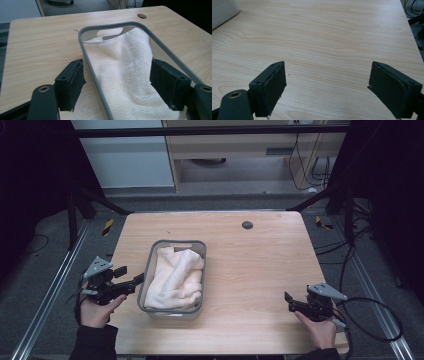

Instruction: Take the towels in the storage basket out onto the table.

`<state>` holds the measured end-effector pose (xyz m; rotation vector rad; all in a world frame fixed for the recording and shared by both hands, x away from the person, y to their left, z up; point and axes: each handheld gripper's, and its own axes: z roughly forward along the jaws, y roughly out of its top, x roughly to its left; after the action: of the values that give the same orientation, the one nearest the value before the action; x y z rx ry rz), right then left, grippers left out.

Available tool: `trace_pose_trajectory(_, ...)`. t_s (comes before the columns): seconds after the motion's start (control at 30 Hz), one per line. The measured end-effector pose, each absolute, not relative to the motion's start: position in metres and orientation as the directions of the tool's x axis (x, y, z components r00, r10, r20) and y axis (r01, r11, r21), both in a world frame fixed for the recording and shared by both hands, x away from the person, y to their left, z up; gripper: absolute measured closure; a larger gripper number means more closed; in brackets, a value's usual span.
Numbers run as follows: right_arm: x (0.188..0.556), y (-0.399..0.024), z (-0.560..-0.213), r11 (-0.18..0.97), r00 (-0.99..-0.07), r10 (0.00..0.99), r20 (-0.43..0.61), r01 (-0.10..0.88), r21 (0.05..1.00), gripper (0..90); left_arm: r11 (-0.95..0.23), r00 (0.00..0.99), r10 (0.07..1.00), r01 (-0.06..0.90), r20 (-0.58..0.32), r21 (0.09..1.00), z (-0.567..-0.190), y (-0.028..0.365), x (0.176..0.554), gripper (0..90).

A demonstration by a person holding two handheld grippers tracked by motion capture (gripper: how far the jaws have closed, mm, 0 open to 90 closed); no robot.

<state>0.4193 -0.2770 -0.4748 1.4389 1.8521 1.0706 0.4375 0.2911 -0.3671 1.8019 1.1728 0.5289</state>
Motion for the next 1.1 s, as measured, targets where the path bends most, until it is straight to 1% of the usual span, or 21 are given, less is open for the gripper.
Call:
trace_pose_trajectory(0.53, 0.421, -0.278, -0.476, 0.127, -0.272, 0.962, 0.027, 0.532, 0.837, 13.5, -0.294, 0.531, 0.846, 0.537, -0.047, 0.791, -0.354, 0.249, 0.451, 28.3)
trace_pose_trajectory(0.83, 0.421, -0.277, -0.476, 0.130, -0.275, 0.961, 0.031, 0.548, 0.826, 12.8, -0.364, 0.556, 0.831, 0.560, -0.012, 0.745, -0.360, 0.232, 0.459, 27.0)
trace_pose_trajectory(1.1, 0.422, -0.278, -0.477, 0.144, -0.279, 0.960, 0.019, 0.552, 0.822, 12.4, -0.401, 0.574, 0.819, 0.587, -0.013, 0.704, -0.374, 0.215, 0.468, 24.9)
